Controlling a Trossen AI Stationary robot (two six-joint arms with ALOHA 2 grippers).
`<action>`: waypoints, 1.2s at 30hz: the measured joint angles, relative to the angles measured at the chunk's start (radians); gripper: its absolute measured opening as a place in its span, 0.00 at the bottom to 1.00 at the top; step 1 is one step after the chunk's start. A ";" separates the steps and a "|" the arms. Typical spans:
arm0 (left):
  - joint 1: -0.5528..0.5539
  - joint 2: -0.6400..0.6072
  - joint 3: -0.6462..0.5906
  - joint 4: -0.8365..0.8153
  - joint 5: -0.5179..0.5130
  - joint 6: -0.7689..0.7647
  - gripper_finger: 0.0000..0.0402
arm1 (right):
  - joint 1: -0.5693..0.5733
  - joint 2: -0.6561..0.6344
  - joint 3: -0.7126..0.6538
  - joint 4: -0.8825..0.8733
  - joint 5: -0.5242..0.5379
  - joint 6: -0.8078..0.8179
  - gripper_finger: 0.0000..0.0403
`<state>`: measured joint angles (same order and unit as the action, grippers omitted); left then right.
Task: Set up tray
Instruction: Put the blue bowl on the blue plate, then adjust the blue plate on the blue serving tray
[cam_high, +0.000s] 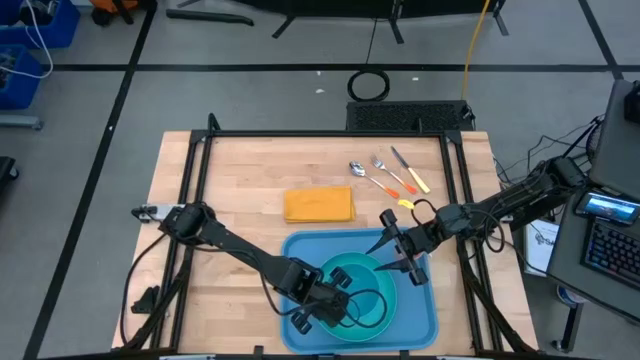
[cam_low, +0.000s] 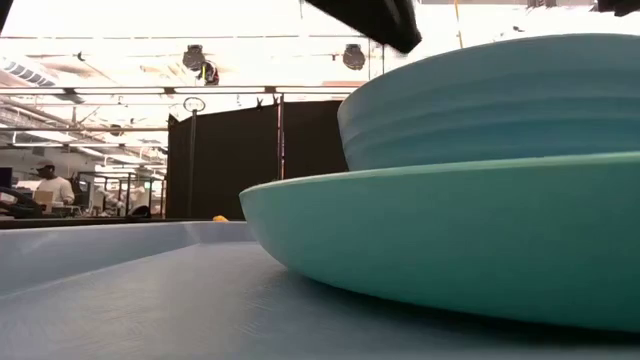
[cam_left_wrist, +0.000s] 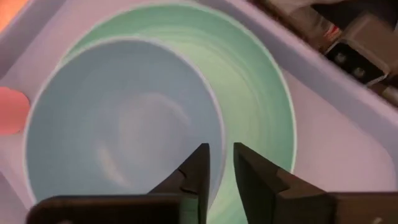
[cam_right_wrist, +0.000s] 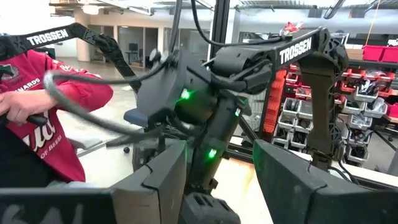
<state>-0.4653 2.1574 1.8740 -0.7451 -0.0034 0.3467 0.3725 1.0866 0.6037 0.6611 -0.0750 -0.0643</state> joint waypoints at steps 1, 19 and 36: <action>0.000 -0.001 0.000 0.005 0.000 -0.002 0.21 | 0.000 0.000 0.000 -0.002 0.000 0.000 0.44; -0.016 -0.080 0.001 -0.149 -0.209 -0.065 0.30 | 0.000 0.000 0.000 -0.009 -0.004 0.023 0.44; -0.030 -0.078 -0.095 -0.281 -0.299 -0.201 0.30 | 0.009 0.000 0.000 -0.019 -0.004 0.045 0.44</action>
<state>-0.4953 2.0796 1.7785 -1.0258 -0.3028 0.1455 0.3819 1.0863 0.6037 0.6421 -0.0790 -0.0189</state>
